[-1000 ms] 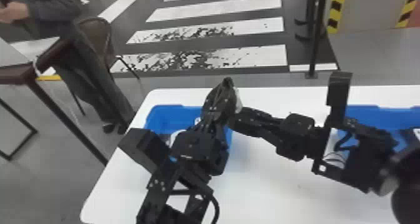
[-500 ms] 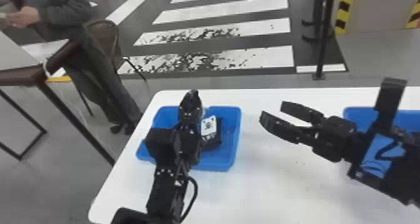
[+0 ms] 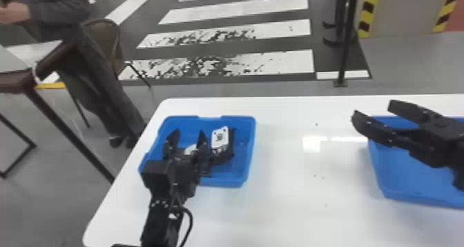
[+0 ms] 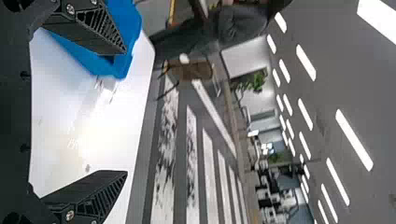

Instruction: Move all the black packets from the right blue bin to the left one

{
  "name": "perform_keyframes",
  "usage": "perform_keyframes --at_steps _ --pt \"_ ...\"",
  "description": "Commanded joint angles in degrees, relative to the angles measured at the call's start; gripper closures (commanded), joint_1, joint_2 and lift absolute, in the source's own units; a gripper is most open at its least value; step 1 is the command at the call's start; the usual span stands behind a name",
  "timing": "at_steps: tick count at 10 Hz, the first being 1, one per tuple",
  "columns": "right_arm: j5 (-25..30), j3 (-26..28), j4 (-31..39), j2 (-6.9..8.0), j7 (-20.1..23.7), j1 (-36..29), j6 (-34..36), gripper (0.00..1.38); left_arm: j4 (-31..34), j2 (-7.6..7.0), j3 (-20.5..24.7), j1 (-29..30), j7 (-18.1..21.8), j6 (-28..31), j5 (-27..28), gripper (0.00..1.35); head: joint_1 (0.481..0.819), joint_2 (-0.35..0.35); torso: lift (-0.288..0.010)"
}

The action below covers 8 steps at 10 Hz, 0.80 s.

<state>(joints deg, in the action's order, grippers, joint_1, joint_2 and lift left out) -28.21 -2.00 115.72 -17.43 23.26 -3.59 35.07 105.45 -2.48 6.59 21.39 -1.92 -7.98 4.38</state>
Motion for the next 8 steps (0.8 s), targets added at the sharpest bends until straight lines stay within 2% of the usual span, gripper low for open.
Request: perform_keyframes --at_steps 1,2,3,5,8 --pt "6.3 6.9 2.9 0.82 -1.7 -1.5 10.8 0.11 3.6 0.99 -0.7 3.4 0.3 -6.8 -5.0 0.18 0.695 0.219 -0.14" --pt "9.6 9.4 3.9 0.99 -3.3 -1.5 16.5 0.11 7.0 1.42 -1.9 5.5 0.4 -8.5 -6.0 0.19 0.695 0.158 -0.14" --pt "13.1 11.4 5.7 1.35 -5.7 -1.5 22.0 0.11 9.1 1.07 -4.1 6.9 0.4 -10.3 -8.1 0.19 0.695 0.097 -0.14" --pt "15.1 12.7 6.1 1.78 -11.2 -0.9 29.3 0.12 10.8 0.46 -6.9 8.1 0.5 -12.6 -10.1 0.19 0.695 -0.031 -0.14" --pt "18.6 12.2 -0.2 1.78 -15.2 5.1 34.8 0.11 11.6 0.19 -7.4 9.3 0.9 -14.0 -11.2 0.19 0.695 -0.116 -0.14"
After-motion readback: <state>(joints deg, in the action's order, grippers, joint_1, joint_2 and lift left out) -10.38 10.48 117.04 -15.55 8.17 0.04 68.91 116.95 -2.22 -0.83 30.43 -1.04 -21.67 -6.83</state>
